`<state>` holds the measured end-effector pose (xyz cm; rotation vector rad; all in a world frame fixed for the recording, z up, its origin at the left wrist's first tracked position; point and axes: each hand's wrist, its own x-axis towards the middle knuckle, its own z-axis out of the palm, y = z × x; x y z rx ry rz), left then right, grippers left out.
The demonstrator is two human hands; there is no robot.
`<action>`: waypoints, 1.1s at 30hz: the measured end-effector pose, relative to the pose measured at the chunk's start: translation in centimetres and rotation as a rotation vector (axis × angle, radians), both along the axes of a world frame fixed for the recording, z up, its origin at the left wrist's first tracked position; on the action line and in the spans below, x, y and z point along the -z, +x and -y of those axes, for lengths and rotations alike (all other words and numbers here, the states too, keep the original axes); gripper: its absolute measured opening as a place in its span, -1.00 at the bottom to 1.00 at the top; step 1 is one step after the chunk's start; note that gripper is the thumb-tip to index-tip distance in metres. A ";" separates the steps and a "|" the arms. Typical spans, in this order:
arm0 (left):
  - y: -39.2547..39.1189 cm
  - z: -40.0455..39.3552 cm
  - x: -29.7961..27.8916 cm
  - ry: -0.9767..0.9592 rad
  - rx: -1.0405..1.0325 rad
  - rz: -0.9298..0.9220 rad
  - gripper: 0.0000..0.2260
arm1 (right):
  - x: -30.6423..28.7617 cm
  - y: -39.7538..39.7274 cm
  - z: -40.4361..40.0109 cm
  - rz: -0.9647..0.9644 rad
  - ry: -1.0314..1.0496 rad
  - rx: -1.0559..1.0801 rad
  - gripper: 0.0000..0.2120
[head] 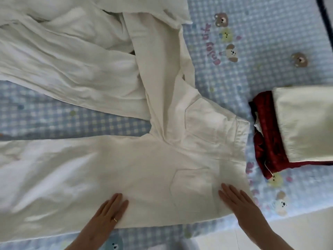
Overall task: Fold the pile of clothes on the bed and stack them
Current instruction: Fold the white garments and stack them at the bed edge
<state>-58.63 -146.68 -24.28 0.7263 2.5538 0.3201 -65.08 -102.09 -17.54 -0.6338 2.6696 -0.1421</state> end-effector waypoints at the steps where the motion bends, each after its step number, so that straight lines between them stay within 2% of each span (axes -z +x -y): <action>1: 0.1 -0.7 -0.1 0.027 0.003 0.048 -0.19 | 0.3 0.2 -0.4 0.043 0.003 -0.022 -0.41; 2: 0.0 -1.6 -0.2 0.048 0.023 0.078 -0.21 | 0.8 0.1 -0.3 0.081 -0.006 -0.042 -0.40; 4: -0.8 -4.4 -0.5 0.098 0.072 0.034 -0.45 | 1.8 -1.0 1.5 0.087 -0.032 -0.033 -0.39; 5: -1.7 -6.4 -0.3 0.095 0.068 0.018 -0.49 | 2.6 -2.1 2.9 0.059 -0.047 -0.018 -0.42; 8: -6.1 -11.7 1.2 0.020 -0.077 -0.046 -0.47 | 6.2 -6.4 6.7 -0.032 -0.010 0.010 -0.48; 10: -8.5 -12.6 2.4 -0.058 -0.107 -0.033 -0.47 | 8.1 -8.6 6.1 -0.028 0.066 -0.007 -0.48; 12: -8.4 -11.2 3.6 -0.102 -0.100 -0.010 -0.46 | 9.3 -8.9 1.6 -0.026 0.136 0.126 -0.47; 15: -6.5 -8.3 3.4 -0.101 -0.190 -0.023 -0.45 | 8.0 -7.6 -5.2 -0.025 0.191 0.457 -0.41; 17: -6.6 -8.3 2.8 -0.096 -0.262 -0.025 -0.45 | 7.1 -7.9 -4.3 -0.082 0.169 0.522 -0.38; 18: -7.3 -8.9 2.7 -0.088 -0.266 -0.031 -0.45 | 7.2 -8.7 -2.1 -0.115 0.099 0.482 -0.40; 20: -9.1 -10.5 2.6 -0.088 -0.218 -0.037 -0.48 | 7.7 -10.6 2.8 -0.081 -0.036 0.251 -0.46; 22: -10.8 -11.0 2.4 -0.098 -0.173 -0.070 -0.50 | 8.1 -12.8 4.8 -0.062 -0.004 0.043 -0.46; 23: -11.5 -10.8 2.3 -0.106 -0.153 -0.071 -0.49 | 8.3 -14.0 4.2 -0.039 0.041 0.079 -0.44; 26: -12.4 -10.0 1.7 -0.088 -0.177 -0.082 -0.53 | 7.6 -16.3 0.9 -0.053 0.104 0.515 -0.36; 28: -14.6 -10.1 0.7 -0.001 -0.261 -0.104 -0.46 | 6.2 -18.7 2.1 -0.106 0.000 0.621 -0.44; 31: -20.5 -10.3 -1.4 0.082 -0.404 -0.258 -0.48 | 3.9 -25.8 8.0 -0.139 -0.352 0.608 -0.49; 33: -25.4 -9.7 -2.5 0.072 -0.455 -0.341 -0.46 | 2.6 -32.2 12.1 -0.126 -0.460 0.606 -0.50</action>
